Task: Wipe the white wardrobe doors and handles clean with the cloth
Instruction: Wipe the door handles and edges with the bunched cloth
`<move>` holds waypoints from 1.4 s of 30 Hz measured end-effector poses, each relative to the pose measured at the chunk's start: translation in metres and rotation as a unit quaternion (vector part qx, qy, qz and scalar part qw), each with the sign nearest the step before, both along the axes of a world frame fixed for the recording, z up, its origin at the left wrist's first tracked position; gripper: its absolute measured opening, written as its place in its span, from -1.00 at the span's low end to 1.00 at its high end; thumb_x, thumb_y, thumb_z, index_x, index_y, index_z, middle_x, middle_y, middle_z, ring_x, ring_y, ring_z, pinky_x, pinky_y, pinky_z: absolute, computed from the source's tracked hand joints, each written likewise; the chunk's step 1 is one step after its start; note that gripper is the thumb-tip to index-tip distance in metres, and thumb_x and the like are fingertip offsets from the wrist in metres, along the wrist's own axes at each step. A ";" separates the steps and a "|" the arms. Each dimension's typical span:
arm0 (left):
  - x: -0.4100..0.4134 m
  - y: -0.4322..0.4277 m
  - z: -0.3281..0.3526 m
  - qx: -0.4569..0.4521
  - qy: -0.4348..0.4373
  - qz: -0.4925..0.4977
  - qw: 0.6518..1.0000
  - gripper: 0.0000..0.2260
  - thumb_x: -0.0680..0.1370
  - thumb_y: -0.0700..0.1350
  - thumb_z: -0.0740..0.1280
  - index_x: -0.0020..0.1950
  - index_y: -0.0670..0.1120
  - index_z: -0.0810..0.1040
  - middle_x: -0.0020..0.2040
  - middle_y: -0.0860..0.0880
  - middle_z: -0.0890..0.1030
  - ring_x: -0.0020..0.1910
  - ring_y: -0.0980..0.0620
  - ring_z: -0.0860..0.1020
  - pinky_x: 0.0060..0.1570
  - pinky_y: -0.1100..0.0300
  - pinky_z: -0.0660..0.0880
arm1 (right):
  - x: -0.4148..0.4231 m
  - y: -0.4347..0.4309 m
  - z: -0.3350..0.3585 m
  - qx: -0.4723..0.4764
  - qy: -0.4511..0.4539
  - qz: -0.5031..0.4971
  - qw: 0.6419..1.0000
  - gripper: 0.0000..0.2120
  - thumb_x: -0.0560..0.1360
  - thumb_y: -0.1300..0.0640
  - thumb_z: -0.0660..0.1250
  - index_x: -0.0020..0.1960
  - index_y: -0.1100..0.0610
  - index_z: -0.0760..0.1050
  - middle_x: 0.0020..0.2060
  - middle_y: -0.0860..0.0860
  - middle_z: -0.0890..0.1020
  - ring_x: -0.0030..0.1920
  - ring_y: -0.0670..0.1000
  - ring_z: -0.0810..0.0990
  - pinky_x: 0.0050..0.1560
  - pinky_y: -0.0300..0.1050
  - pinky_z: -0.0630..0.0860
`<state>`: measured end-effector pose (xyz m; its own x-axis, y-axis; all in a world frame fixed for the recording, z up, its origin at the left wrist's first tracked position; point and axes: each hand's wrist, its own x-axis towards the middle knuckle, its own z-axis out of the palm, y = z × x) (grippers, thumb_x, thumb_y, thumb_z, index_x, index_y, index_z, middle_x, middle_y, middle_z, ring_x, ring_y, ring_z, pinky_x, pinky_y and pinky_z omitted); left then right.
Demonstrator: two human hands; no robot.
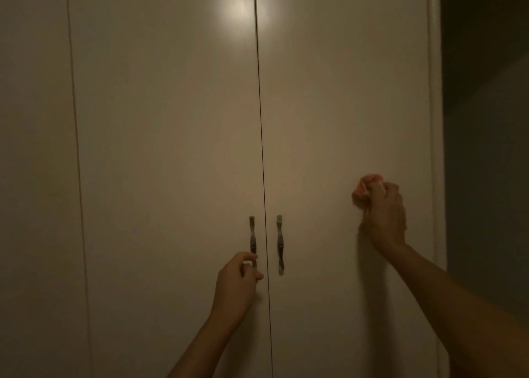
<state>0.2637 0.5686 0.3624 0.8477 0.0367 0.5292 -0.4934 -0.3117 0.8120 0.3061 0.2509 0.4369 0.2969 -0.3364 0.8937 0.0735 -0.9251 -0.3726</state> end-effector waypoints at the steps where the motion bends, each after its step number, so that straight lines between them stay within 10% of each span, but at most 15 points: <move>1: 0.001 0.000 0.000 0.000 -0.002 0.000 1.000 -0.76 0.61 -0.23 0.13 0.07 0.00 0.56 -0.22 -0.02 0.66 -0.16 0.04 0.63 -0.18 0.16 0.55 | 0.005 0.005 -0.007 -0.011 -0.011 -0.001 1.000 -0.58 0.45 0.33 0.35 0.29 0.13 0.44 0.17 0.25 0.44 0.03 0.32 0.48 -0.01 0.16 0.48; 8: 0.008 -0.006 -0.010 0.006 0.004 -0.001 1.000 -0.75 0.62 -0.23 0.13 0.09 0.00 0.56 -0.21 -0.02 0.66 -0.15 0.06 0.63 -0.16 0.15 0.57 | 0.018 0.063 -0.075 -0.090 0.022 0.046 0.995 -0.64 0.49 0.21 0.14 0.27 0.13 0.44 0.23 0.22 0.50 0.02 0.27 0.47 0.01 0.11 0.48; 15: 0.003 -0.010 -0.016 0.013 0.005 0.001 1.000 -0.76 0.61 -0.22 0.13 0.11 -0.01 0.55 -0.21 -0.02 0.67 -0.16 0.06 0.63 -0.07 0.07 0.60 | 0.005 0.102 -0.135 -0.249 0.185 0.096 0.946 -0.19 0.07 0.21 0.68 0.28 0.05 0.47 0.23 0.14 0.57 0.01 0.17 0.64 -0.15 0.03 0.65; 20: -0.005 -0.010 -0.012 0.004 0.011 -0.001 1.000 -0.77 0.61 -0.23 0.14 0.10 -0.03 0.55 -0.20 -0.04 0.66 -0.13 0.04 0.64 -0.06 0.07 0.61 | -0.010 0.104 -0.149 -0.377 0.290 0.165 0.864 -0.53 0.61 0.08 0.26 0.49 -0.01 0.25 0.53 0.05 0.24 0.43 0.13 0.34 0.35 0.09 0.38; 24: -0.010 -0.005 -0.005 -0.008 0.015 0.001 1.000 -0.77 0.60 -0.24 0.14 0.08 -0.04 0.57 -0.21 -0.07 0.66 -0.14 0.01 0.64 -0.13 0.10 0.57 | -0.028 0.103 -0.123 -0.223 0.154 0.221 0.937 -0.74 0.65 -0.15 0.06 0.26 -0.16 0.40 0.15 -0.11 0.50 0.04 -0.07 0.56 -0.04 -0.16 0.56; 27: -0.014 0.003 0.000 -0.015 0.009 0.004 1.000 -0.76 0.59 -0.26 0.14 0.08 -0.04 0.56 -0.22 -0.07 0.66 -0.16 0.01 0.63 -0.14 0.10 0.56 | -0.027 0.109 -0.089 -0.172 0.072 0.225 0.956 -0.65 0.60 0.07 0.22 0.37 -0.01 0.37 0.12 -0.05 0.42 -0.12 -0.08 0.52 -0.29 -0.22 0.56; 35: -0.019 0.029 0.008 -0.008 -0.005 0.022 1.000 -0.74 0.58 -0.27 0.13 0.06 -0.03 0.57 -0.26 -0.04 0.66 -0.21 0.03 0.62 -0.14 0.08 0.57 | -0.021 0.187 0.027 -0.183 0.023 0.170 0.968 -0.74 0.59 -0.19 0.08 0.04 -0.14 0.50 -0.05 -0.11 0.63 -0.04 -0.04 0.60 0.06 0.10 0.52; 42: -0.019 0.051 0.009 -0.015 0.000 0.039 0.999 -0.72 0.55 -0.29 0.14 0.02 0.00 0.57 -0.27 -0.02 0.67 -0.23 0.00 0.62 -0.16 0.05 0.58 | -0.016 0.220 0.053 -0.065 0.078 0.244 0.964 -0.73 0.57 0.11 0.13 0.21 0.13 0.46 0.16 0.07 0.48 0.12 0.11 0.49 -0.02 -0.04 0.38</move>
<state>0.2452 0.6191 0.3709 0.8411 0.1189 0.5277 -0.4691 -0.3256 0.8209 0.2905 0.4706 0.4896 0.5264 -0.0103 0.8502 0.4644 -0.8341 -0.2976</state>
